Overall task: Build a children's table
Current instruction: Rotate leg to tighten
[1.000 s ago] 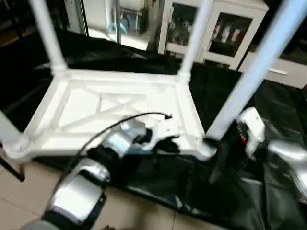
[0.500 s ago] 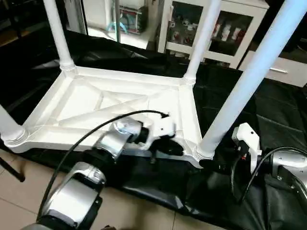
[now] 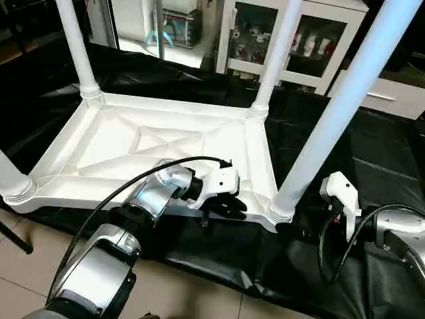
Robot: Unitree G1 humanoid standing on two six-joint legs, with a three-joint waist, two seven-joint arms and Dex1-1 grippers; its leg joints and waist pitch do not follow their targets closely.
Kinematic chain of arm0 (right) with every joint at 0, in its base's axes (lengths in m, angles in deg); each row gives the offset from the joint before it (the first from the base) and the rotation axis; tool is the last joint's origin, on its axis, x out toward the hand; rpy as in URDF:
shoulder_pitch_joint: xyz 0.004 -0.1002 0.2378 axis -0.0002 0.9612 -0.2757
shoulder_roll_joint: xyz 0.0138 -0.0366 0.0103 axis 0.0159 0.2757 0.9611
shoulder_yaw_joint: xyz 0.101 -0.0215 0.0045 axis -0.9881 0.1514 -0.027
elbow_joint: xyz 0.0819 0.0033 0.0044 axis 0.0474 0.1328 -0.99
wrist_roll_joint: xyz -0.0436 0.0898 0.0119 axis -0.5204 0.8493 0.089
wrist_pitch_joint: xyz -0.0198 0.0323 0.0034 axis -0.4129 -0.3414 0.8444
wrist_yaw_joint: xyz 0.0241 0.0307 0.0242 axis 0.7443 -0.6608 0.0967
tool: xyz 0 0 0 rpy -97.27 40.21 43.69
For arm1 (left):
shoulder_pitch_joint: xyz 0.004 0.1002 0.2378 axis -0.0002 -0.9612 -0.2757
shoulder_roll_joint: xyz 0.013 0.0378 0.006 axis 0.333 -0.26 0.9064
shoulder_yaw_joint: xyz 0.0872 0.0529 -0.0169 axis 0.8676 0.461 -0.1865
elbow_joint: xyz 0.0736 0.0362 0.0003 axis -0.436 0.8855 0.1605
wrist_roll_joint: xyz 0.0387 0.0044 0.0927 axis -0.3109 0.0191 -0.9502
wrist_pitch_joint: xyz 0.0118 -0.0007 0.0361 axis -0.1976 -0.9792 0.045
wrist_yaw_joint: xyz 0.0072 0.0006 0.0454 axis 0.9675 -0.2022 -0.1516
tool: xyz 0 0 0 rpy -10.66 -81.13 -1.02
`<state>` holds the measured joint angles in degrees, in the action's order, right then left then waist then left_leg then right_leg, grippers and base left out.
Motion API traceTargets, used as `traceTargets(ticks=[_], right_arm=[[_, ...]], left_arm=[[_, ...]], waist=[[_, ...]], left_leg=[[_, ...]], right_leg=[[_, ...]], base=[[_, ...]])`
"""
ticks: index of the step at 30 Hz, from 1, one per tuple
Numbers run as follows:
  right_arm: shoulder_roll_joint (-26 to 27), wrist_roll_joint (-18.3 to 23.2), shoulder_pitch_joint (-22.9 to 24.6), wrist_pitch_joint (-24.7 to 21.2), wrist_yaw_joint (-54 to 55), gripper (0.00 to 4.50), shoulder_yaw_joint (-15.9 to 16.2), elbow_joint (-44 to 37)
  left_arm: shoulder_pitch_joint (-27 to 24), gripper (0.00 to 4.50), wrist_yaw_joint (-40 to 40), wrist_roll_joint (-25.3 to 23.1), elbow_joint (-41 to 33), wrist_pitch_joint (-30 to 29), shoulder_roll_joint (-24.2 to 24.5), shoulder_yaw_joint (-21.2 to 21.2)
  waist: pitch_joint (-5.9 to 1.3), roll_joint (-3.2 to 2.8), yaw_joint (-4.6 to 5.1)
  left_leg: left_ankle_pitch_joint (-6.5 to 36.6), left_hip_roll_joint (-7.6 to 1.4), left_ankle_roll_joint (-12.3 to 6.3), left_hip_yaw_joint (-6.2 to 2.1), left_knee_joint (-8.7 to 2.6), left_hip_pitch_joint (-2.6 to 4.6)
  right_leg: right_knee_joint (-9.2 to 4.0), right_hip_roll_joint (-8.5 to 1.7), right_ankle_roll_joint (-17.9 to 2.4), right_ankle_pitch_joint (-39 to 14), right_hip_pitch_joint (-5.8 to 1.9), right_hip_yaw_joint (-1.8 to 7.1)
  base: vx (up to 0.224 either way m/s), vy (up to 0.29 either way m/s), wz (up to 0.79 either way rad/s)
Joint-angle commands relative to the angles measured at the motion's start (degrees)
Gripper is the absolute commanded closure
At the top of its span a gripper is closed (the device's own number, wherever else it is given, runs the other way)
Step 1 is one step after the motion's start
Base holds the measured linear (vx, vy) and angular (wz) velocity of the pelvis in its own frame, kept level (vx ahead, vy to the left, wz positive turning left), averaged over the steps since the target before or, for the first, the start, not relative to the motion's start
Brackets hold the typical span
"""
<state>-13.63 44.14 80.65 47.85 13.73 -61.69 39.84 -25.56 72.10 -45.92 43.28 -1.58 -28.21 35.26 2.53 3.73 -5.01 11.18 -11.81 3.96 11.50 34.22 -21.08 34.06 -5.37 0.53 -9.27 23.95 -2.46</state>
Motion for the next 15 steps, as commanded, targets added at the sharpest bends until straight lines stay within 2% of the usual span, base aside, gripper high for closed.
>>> traceTargets(ticks=[1,3,5,6,12,15], right_arm=[[-0.6,-0.1,-0.2,0.3,-0.3,0.00,-0.1,-0.8],[-0.7,-0.3,-0.2,0.5,-0.4,0.00,0.0,-0.4],[-0.9,-0.4,-0.3,0.5,-0.5,0.00,0.0,-0.4],[-0.9,-0.5,-0.3,0.5,-0.6,0.00,0.0,-0.3],[-0.8,-0.8,-0.6,0.6,-0.6,0.00,0.2,-0.3],[-0.4,-0.8,-1.0,0.5,-0.4,0.00,0.4,-0.3]], left_arm=[[0.0,3.14,-0.5,-0.3,-1.1,-0.4,-0.4,-0.1],[-0.1,3.13,-0.4,-0.3,-1.3,-0.6,-0.5,0.3],[-0.3,2.84,-0.5,-1.0,-1.3,-0.3,-0.4,1.0],[-0.3,2.84,-0.5,-1.2,-1.2,-0.3,-0.4,1.2],[-0.5,2.34,-2.1,-3.9,-0.2,1.0,0.3,3.1],[-0.4,2.22,-1.3,-4.9,0.1,-0.8,1.1,4.2]], waist=[[-3.37,0.47,0.07],[-3.34,0.51,0.04],[-3.30,0.50,0.07],[-3.30,0.45,0.07],[-3.39,0.46,0.09],[-3.33,0.40,0.13]], left_leg=[[10.9,-1.76,-3.82,-0.61,-4.06,0.78],[11.3,-1.73,-3.83,-0.61,-4.05,0.79],[12.1,-1.75,-3.54,-0.65,-4.11,0.81],[12.3,-1.76,-3.40,-0.67,-4.11,0.82],[11.6,-1.76,-3.43,-0.69,-4.07,0.83],[12.1,-1.79,-3.35,-0.69,-4.12,0.88]], right_leg=[[-3.27,-2.75,-13.6,-8.7,-2.89,1.71],[-3.38,-2.78,-13.4,-9.7,-2.91,1.70],[-3.55,-2.81,-12.9,-11.3,-2.89,1.71],[-3.61,-2.80,-12.7,-11.7,-2.85,1.73],[-3.46,-2.74,-12.7,-10.7,-2.89,1.69],[-3.47,-2.73,-12.8,-11.0,-2.86,1.70]], base=[[0.000,0.000,0.00],[0.000,0.000,0.00],[0.000,0.000,0.00],[0.000,0.000,0.00],[0.000,0.000,0.00],[0.000,0.000,0.00]])
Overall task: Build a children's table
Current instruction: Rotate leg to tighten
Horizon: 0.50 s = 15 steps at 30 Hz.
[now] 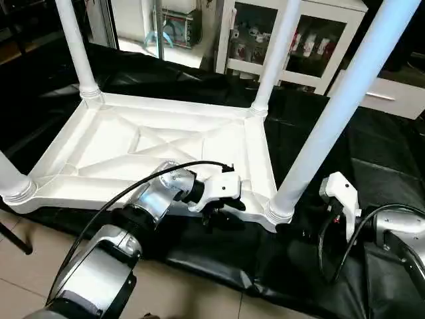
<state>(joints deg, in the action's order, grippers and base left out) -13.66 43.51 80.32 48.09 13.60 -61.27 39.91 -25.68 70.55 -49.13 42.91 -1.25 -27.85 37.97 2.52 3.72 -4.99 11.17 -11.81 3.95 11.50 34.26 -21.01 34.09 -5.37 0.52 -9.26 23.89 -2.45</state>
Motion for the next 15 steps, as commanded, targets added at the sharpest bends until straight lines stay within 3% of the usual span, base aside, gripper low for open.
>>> traceTargets(ticks=[1,5,14,15], right_arm=[[-0.4,-0.2,-0.7,0.3,-0.3,0.00,0.0,-0.4],[-0.2,-0.2,-0.8,0.5,-0.5,0.00,0.1,-0.2],[0.0,-0.4,-1.7,0.6,-0.8,0.00,0.4,0.5],[0.1,-0.4,-2.0,0.6,-0.8,0.00,0.6,0.6]], left_arm=[[-0.3,2.55,0.3,-1.7,0.5,-1.3,0.7,1.5],[-0.3,2.67,-0.7,-1.7,0.8,-2.3,0.5,1.1],[0.0,3.51,-3.2,-1.6,2.6,-3.8,-0.3,0.2],[0.0,3.52,-3.7,-1.8,2.8,-3.9,-0.2,0.3]], waist=[[-3.27,0.38,0.09],[-3.24,0.56,0.14],[-3.15,0.70,0.10],[-3.14,0.99,0.12]], left_leg=[[12.3,-1.78,-3.26,-0.69,-4.20,0.84],[13.2,-1.75,-2.87,-0.71,-4.19,0.82],[13.8,-1.72,-2.81,-0.75,-4.23,0.82],[14.1,-1.73,-2.73,-0.77,-4.23,0.84]], right_leg=[[-3.57,-2.76,-12.7,-11.5,-2.76,1.69],[-3.77,-2.83,-12.1,-13.7,-2.73,1.71],[-4.03,-2.81,-11.4,-15.7,-2.60,1.64],[-4.09,-2.84,-11.0,-16.8,-2.56,1.62]], base=[[0.000,0.000,0.00],[0.000,0.000,0.00],[0.000,0.000,0.00],[0.000,0.000,0.00]])
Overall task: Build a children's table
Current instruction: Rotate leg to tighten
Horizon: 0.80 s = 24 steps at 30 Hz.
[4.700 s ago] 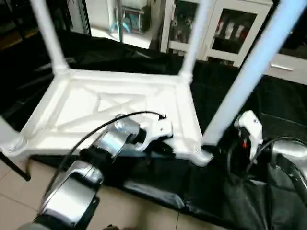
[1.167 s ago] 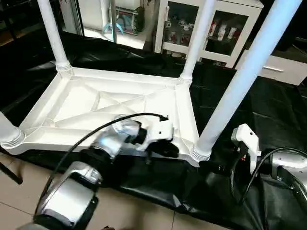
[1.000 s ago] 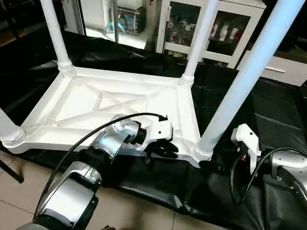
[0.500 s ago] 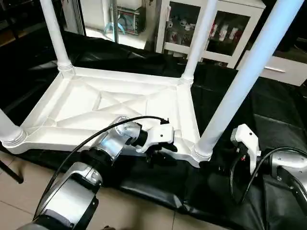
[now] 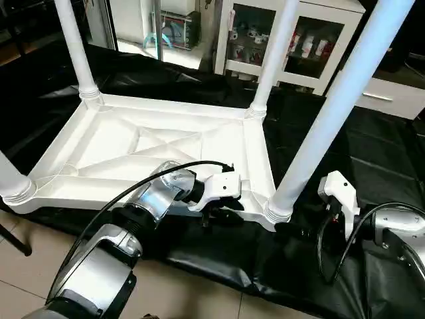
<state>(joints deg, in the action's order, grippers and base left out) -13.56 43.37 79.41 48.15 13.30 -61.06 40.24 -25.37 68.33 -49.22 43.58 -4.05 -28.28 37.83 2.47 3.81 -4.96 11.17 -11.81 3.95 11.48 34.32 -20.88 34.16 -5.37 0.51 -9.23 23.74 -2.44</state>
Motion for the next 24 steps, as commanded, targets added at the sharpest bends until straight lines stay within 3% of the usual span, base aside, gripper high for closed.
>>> traceTargets(ticks=[1,3,6,9,10,16,24], right_arm=[[0.0,-0.3,-1.1,0.6,-0.5,0.00,0.4,0.3],[0.2,-0.4,-1.4,0.5,-0.4,0.00,0.5,0.4],[0.6,-0.5,-2.0,0.5,-0.3,0.00,0.7,0.5],[0.9,-0.6,-2.6,0.9,-0.3,0.00,0.8,1.2],[0.8,-0.8,-2.9,1.2,-0.5,0.00,0.8,1.8],[0.4,-2.6,-3.9,2.8,-1.1,0.00,1.9,4.8],[2.9,-4.4,-7.9,5.6,-2.4,0.00,4.3,11.5]], left_arm=[[-0.3,3.62,-1.6,-1.7,2.1,-1.1,0.2,0.4],[-0.3,3.91,-1.9,-1.8,2.1,-1.2,0.3,0.4],[-0.4,3.94,-2.2,-1.9,2.1,-1.1,0.4,0.6],[-0.8,4.40,-1.8,-2.3,1.9,-0.9,0.4,1.2],[-1.0,4.37,-1.5,-2.4,1.9,-0.7,0.5,1.5],[-1.2,4.44,0.6,-2.6,1.5,0.5,1.0,2.7],[-1.5,4.44,2.9,-2.7,0.8,2.9,1.5,3.5]], waist=[[-3.04,0.80,0.09],[-3.04,1.00,0.15],[-2.99,0.62,0.11],[-3.06,0.73,0.22],[-3.03,0.31,0.20],[-3.16,0.55,0.27],[-3.35,0.16,0.40]], left_leg=[[14.4,-1.74,-2.69,-0.77,-4.34,0.75],[14.8,-1.74,-2.43,-0.82,-4.37,0.69],[15.2,-1.73,-2.14,-0.93,-4.48,0.70],[15.5,-1.72,-1.81,-0.95,-4.53,0.68],[15.7,-1.72,-1.72,-0.97,-4.57,0.74],[15.3,-1.70,-1.81,-0.89,-4.47,0.68],[13.7,-1.68,-2.16,-0.74,-4.31,0.74]], right_leg=[[-4.23,-2.84,-10.8,-17.4,-2.35,1.62],[-4.37,-2.85,-10.1,-18.9,-2.33,1.59],[-4.51,-2.89,-9.7,-19.9,-2.22,1.61],[-4.50,-2.84,-9.6,-19.5,-2.26,1.58],[-4.53,-2.86,-9.7,-19.4,-2.19,1.62],[-4.38,-2.82,-10.6,-17.6,-2.29,1.59],[-3.78,-2.65,-12.9,-12.4,-2.53,1.55]], base=[[0.000,0.000,0.00],[0.000,0.000,0.00],[0.000,0.000,0.00],[0.000,0.000,0.00],[0.000,0.000,0.00],[0.000,0.000,0.00],[0.000,0.000,0.00]])
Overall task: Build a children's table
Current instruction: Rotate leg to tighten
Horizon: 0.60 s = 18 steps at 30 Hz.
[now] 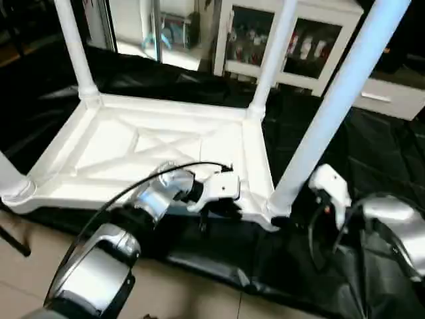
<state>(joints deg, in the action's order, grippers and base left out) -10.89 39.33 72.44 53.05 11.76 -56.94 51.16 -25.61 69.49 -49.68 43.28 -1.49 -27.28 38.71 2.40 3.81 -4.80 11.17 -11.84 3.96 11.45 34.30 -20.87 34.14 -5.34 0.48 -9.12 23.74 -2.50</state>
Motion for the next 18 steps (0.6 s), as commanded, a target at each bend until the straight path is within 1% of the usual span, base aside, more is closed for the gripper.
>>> traceTargets(ticks=[1,2,3,4,5,6,7,8,10,12,13,14,15,16,17,18], right_arm=[[0.6,0.0,-1.2,0.7,-1.1,0.00,0.2,0.8],[0.7,0.1,-1.3,0.8,-1.3,0.00,0.2,0.9],[1.0,0.4,-1.6,1.2,-2.1,0.19,0.4,1.5],[1.1,0.5,-1.7,1.4,-2.7,0.19,0.5,1.8],[1.2,0.5,-1.7,1.6,-3.0,0.19,0.7,2.0],[1.4,0.6,-1.9,1.9,-3.7,0.34,0.8,2.6],[1.4,0.6,-1.9,2.1,-3.8,0.34,0.8,2.8],[1.5,0.6,-2.0,2.3,-3.8,0.54,0.8,3.0],[1.7,0.8,-2.1,2.5,-3.9,0.67,0.7,3.3],[1.9,1.0,-2.2,2.5,-4.1,0.91,0.5,3.5],[1.9,1.0,-2.2,2.6,-4.3,0.98,0.4,3.5],[1.9,1.0,-2.2,2.7,-4.3,1.03,0.4,3.5],[1.9,0.9,-2.3,2.8,-4.4,1.11,0.3,3.6],[2.0,0.9,-2.3,2.9,-4.6,1.23,0.3,3.7],[2.0,0.9,-2.3,2.9,-4.7,1.23,0.3,3.8],[2.1,0.9,-2.3,3.0,-4.9,1.34,0.2,4.0]], left_arm=[[-1.2,4.44,1.8,-2.3,1.2,0.3,0.5,2.6],[-1.2,4.44,1.8,-2.3,1.2,0.3,0.5,2.6],[-1.1,4.49,1.9,-2.3,1.3,0.5,0.6,2.7],[-1.1,4.49,1.9,-2.3,1.3,0.5,0.7,2.6],[-1.0,4.49,1.9,-2.3,1.3,0.5,0.7,2.6],[-1.0,4.50,1.9,-2.2,1.3,0.5,0.8,2.5],[-1.0,4.50,2.0,-2.2,1.3,0.5,0.9,2.5],[-1.0,4.50,1.9,-2.2,1.3,0.5,0.9,2.5],[-1.1,4.50,2.0,-2.2,1.2,0.5,1.0,2.5],[-1.2,4.50,2.1,-2.1,1.1,0.5,1.1,2.4],[-1.3,4.50,2.2,-2.1,0.9,0.4,1.2,2.4],[-1.4,4.50,2.3,-2.0,0.8,0.4,1.2,2.4],[-1.5,4.50,2.3,-1.9,0.8,0.4,1.2,2.4],[-1.5,4.50,2.4,-2.0,0.9,0.4,1.2,2.4],[-1.5,4.50,2.4,-2.0,0.9,0.4,1.2,2.4],[-1.4,4.50,2.4,-2.0,0.9,0.5,1.3,2.4]], waist=[[-3.28,0.17,0.24],[-3.30,0.14,0.23],[-3.24,0.37,0.25],[-3.18,0.27,0.23],[-3.19,0.35,0.26],[-3.18,0.36,0.25],[-3.17,0.35,0.26],[-3.19,0.29,0.18],[-3.23,0.30,0.17],[-3.22,0.30,0.19],[-3.23,0.32,0.19],[-3.25,0.16,0.14],[-3.23,0.21,0.15],[-3.25,0.09,0.10],[-3.23,0.15,0.12],[-3.25,0.15,0.10]], left_leg=[[13.8,-1.65,-2.24,-0.67,-4.31,0.74],[14.0,-1.67,-2.26,-0.68,-4.31,0.78],[14.3,-1.70,-2.35,-0.68,-4.35,0.76],[14.7,-1.71,-2.30,-0.68,-4.38,0.81],[14.9,-1.71,-2.19,-0.71,-4.38,0.75],[15.1,-1.74,-2.10,-0.69,-4.37,0.81],[15.1,-1.72,-2.06,-0.70,-4.36,0.78],[14.9,-1.72,-2.08,-0.68,-4.34,0.84],[14.3,-1.72,-2.13,-0.70,-4.36,0.76],[14.1,-1.70,-2.17,-0.69,-4.36,0.74],[14.0,-1.69,-2.22,-0.69,-4.37,0.74],[14.0,-1.69,-2.20,-0.71,-4.37,0.77],[13.9,-1.68,-2.25,-0.66,-4.35,0.79],[13.9,-1.67,-2.25,-0.67,-4.36,0.78],[14.2,-1.69,-2.18,-0.66,-4.37,0.78],[14.2,-1.69,-2.14,-0.66,-4.37,0.79]], right_leg=[[-3.74,-2.67,-13.0,-12.3,-2.53,1.60],[-3.70,-2.66,-13.2,-12.2,-2.53,1.59],[-3.73,-2.68,-13.1,-12.8,-2.55,1.60],[-3.80,-2.73,-13.1,-13.4,-2.46,1.61],[-3.84,-2.78,-12.8,-14.1,-2.54,1.62],[-3.93,-2.84,-12.7,-14.6,-2.45,1.63],[-3.93,-2.84,-12.7,-14.8,-2.45,1.64],[-3.94,-2.84,-12.7,-14.7,-2.43,1.65],[-3.83,-2.78,-12.7,-13.9,-2.50,1.64],[-3.78,-2.75,-12.8,-13.5,-2.52,1.64],[-3.78,-2.76,-12.8,-13.6,-2.55,1.63],[-3.74,-2.75,-12.8,-13.4,-2.54,1.65],[-3.76,-2.72,-13.0,-13.1,-2.51,1.66],[-3.72,-2.73,-13.1,-12.9,-2.54,1.65],[-3.75,-2.70,-13.1,-12.9,-2.53,1.64],[-3.74,-2.72,-13.2,-12.9,-2.54,1.64]], base=[[0.000,0.000,0.00],[0.000,0.000,0.00],[0.000,0.000,0.00],[0.000,0.000,0.00],[0.000,0.000,0.00],[0.000,0.000,0.00],[0.000,0.000,0.00],[0.000,0.000,0.00],[0.000,0.000,0.00],[0.000,0.000,0.00],[0.000,0.000,0.00],[0.000,0.000,0.00],[0.000,0.000,0.00],[0.000,0.000,0.00],[0.000,0.000,0.00],[0.000,0.000,0.00]])
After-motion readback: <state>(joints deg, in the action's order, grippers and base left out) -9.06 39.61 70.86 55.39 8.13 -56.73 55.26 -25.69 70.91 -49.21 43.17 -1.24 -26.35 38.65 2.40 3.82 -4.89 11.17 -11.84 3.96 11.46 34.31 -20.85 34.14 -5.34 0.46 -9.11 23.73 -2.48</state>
